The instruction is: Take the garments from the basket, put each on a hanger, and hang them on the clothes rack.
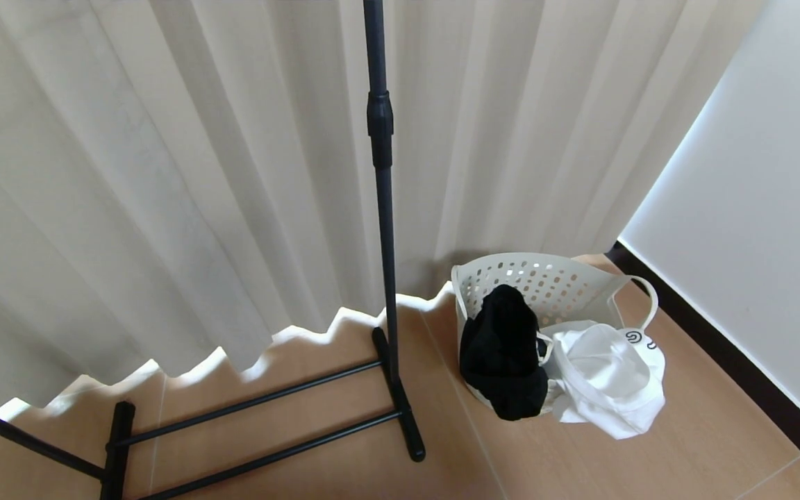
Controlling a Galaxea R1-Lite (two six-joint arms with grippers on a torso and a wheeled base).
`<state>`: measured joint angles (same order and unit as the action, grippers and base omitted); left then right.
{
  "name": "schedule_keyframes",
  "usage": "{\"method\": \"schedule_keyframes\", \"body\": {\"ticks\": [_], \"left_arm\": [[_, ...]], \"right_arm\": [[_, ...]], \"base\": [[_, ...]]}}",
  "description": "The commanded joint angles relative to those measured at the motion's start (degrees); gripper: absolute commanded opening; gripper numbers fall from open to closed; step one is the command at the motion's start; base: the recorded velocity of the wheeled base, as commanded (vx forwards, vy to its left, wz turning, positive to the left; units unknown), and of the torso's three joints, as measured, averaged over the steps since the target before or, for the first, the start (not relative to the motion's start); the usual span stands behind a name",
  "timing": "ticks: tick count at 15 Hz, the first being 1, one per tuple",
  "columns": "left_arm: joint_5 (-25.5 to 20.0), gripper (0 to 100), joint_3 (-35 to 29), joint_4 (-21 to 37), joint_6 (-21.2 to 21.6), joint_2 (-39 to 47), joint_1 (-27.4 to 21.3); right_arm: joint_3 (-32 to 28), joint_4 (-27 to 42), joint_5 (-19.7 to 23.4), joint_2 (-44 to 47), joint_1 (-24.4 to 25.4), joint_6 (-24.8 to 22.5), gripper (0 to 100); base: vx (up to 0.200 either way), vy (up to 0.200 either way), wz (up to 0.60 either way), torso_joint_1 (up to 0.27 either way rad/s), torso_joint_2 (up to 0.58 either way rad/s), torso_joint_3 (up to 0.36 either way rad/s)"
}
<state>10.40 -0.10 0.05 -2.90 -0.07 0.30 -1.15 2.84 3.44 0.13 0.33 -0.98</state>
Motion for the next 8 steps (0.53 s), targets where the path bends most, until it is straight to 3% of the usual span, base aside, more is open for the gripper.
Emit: {"method": "schedule_keyframes", "body": {"ticks": [1, 8], "left_arm": [[0.1, 100, 0.0, 0.0, -0.1, 0.1, 0.0], [0.0, 100, 0.0, 0.0, 0.0, 0.1, 0.0]], "right_arm": [[-0.1, 0.1, 0.0, 0.1, 0.0, -0.3, 100], [-0.1, 0.1, 0.1, 0.0, 0.0, -0.4, 100]], "base": [[0.000, 0.000, 0.00, 0.007, 0.00, -0.207], [0.000, 0.000, 0.00, 0.004, 0.00, -0.197]]}}
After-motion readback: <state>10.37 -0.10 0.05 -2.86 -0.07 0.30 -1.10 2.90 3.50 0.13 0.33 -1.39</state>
